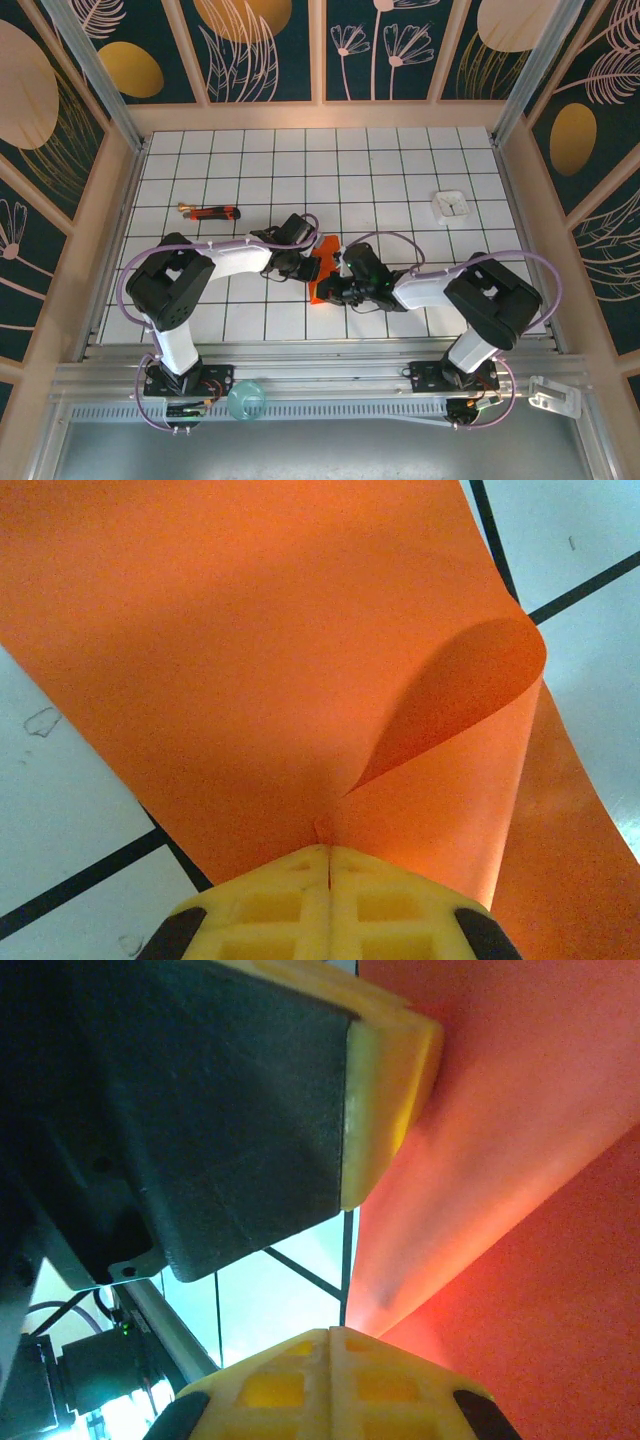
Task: Fold a paper plane with a square sheet of paper (pick it up from the middle)
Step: Fold the triangle a second time at the center of the table.
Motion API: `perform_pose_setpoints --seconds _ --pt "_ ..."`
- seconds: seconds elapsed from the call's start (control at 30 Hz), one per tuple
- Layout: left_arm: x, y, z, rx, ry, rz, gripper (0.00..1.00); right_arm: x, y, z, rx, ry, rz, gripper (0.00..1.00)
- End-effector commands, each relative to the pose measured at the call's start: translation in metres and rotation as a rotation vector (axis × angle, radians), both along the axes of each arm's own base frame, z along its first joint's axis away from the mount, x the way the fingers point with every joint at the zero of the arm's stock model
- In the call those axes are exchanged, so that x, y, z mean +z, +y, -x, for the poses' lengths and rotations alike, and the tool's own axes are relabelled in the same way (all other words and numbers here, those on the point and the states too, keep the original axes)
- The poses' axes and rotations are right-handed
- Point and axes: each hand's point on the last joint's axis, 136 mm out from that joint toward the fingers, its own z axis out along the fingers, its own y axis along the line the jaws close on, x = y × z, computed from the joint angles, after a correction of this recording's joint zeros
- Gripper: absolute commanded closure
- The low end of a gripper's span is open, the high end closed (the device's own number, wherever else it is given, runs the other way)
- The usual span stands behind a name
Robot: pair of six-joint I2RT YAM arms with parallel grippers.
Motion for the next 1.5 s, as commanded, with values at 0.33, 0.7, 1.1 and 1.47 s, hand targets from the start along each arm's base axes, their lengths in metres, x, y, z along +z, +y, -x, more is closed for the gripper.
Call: perform_pose_setpoints --seconds 0.33,0.7,1.1,1.47 --pt "-0.052 0.044 0.042 -0.006 0.156 -0.190 1.00 -0.006 0.018 -0.006 0.018 -0.002 -0.012 1.00" --pt "-0.052 0.043 0.041 -0.006 0.154 -0.190 1.00 -0.034 0.005 0.006 0.028 0.043 0.074 1.00" --pt "-0.053 0.045 0.041 -0.006 0.153 -0.198 1.00 -0.055 -0.015 0.034 0.052 0.107 0.184 1.00" --pt "-0.052 0.044 0.039 -0.002 0.147 -0.197 1.00 -0.057 -0.018 0.056 0.093 0.138 0.216 1.00"
